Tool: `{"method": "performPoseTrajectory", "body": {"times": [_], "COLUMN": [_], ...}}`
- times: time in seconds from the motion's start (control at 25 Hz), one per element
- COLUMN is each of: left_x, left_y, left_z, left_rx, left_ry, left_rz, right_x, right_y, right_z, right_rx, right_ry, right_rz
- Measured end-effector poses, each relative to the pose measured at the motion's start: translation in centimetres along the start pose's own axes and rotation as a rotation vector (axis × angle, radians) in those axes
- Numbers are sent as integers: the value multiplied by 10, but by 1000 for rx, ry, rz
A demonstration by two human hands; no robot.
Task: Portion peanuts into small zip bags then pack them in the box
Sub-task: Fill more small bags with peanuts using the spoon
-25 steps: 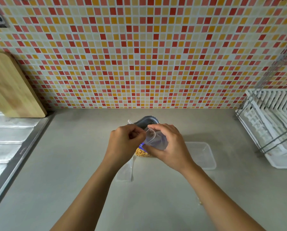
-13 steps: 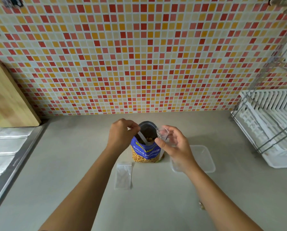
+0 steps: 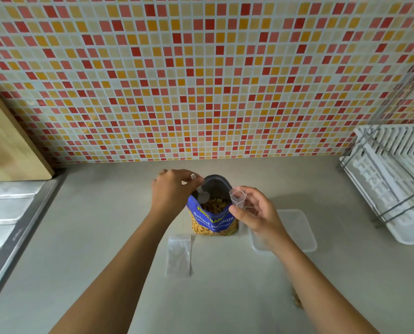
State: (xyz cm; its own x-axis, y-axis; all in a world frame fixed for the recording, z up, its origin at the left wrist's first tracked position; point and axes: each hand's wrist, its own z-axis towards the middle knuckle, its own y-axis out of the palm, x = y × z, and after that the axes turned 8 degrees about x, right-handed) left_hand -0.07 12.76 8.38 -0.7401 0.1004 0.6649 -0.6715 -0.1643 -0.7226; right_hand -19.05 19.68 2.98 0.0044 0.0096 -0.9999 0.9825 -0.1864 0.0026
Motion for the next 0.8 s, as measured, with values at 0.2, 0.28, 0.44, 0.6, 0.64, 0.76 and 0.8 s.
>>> {"method": "performPoseTrajectory", "body": {"times": [0.2,0.28,0.44,0.6,0.64,0.76,0.8], "left_x": [12,16,17,20,18,10,8], "left_y": [12,20,23,29,29,24,23], "left_z": [-8,-9,-4,-10,-10,-2,0], "left_rx": [-127,-124,-97,-198,-202,-131,-116], "left_ry": [92,23,-38,-2,-37,-166,-195], "left_rz": [442,415,444,506,448,266,237], "right_x": [-5,-5,-5,-6,-6,-7,-7], "right_y": [-5,-5,-7,-8,-8,-10,-11], "right_z": [5,4,5,5,4,4,5], "right_rx": [-62,-71,-78,-83,-88,-87,-82], "right_ry": [3,2,13,25,26,31,33], "right_rz": [-36,-48,-52,-35,-34,-37,-31]}}
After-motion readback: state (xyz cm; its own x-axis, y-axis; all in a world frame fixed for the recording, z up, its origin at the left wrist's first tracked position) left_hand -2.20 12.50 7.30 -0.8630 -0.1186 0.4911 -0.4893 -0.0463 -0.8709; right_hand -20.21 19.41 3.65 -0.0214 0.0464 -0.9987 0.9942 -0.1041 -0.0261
